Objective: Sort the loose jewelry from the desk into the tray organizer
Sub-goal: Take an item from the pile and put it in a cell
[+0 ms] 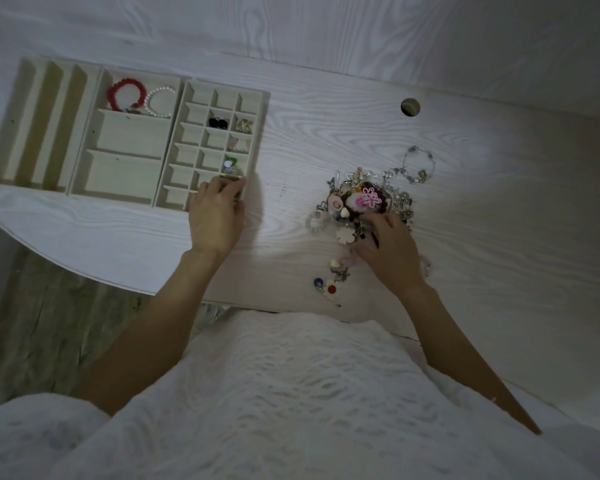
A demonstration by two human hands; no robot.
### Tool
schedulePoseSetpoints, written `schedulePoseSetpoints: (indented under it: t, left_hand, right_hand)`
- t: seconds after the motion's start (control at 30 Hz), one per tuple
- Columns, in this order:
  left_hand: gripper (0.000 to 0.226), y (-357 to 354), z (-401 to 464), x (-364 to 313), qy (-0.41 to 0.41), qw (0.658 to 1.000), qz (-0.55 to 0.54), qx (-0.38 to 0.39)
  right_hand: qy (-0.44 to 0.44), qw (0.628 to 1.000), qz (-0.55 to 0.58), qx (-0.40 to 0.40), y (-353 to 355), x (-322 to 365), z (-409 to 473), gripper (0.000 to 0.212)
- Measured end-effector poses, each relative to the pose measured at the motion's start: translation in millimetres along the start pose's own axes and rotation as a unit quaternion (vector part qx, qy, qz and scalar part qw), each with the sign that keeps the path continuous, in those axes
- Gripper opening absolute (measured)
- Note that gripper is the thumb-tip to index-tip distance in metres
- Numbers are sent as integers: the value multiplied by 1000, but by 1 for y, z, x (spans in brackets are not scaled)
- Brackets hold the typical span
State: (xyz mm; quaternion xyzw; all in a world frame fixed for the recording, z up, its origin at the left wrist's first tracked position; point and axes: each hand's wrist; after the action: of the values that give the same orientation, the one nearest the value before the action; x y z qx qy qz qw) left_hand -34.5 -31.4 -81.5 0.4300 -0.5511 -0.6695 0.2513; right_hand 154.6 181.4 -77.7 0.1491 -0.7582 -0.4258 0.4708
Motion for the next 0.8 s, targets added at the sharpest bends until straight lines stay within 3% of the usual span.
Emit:
schedulePoseSetpoints:
  t: [0.37, 0.47, 0.63, 0.7, 0.8]
  left_hand:
    - [39, 2, 1, 1, -8, 1000, -2, -4]
    - [39, 1, 0, 0, -12, 1000, -8, -7]
    - [38, 5, 2, 5, -25, 1000, -5, 12]
    - [42, 15, -4, -1, -49, 996, -71, 16]
    - [28, 40, -23, -18, 27, 947, -309, 79]
  right_hand:
    - [78, 995, -68, -10, -26, 29, 8, 19]
    - [65, 998, -1, -3, -17, 38, 13, 7]
    - [63, 989, 137, -1, 0, 69, 17, 11]
    - [43, 980, 193, 32, 2, 81, 21, 26]
    - [13, 960, 264, 90, -8, 100, 30, 26]
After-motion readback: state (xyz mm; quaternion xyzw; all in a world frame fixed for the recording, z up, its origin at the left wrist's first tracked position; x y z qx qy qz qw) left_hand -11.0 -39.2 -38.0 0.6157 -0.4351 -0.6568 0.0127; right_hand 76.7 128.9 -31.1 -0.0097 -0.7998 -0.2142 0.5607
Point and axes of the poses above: each hand's wrist, its own z-axis towards the middle knuckle, its own y-axis out of the back of the hand, x = y × z, and after that the axes turned 4 degrees about z, right-handed
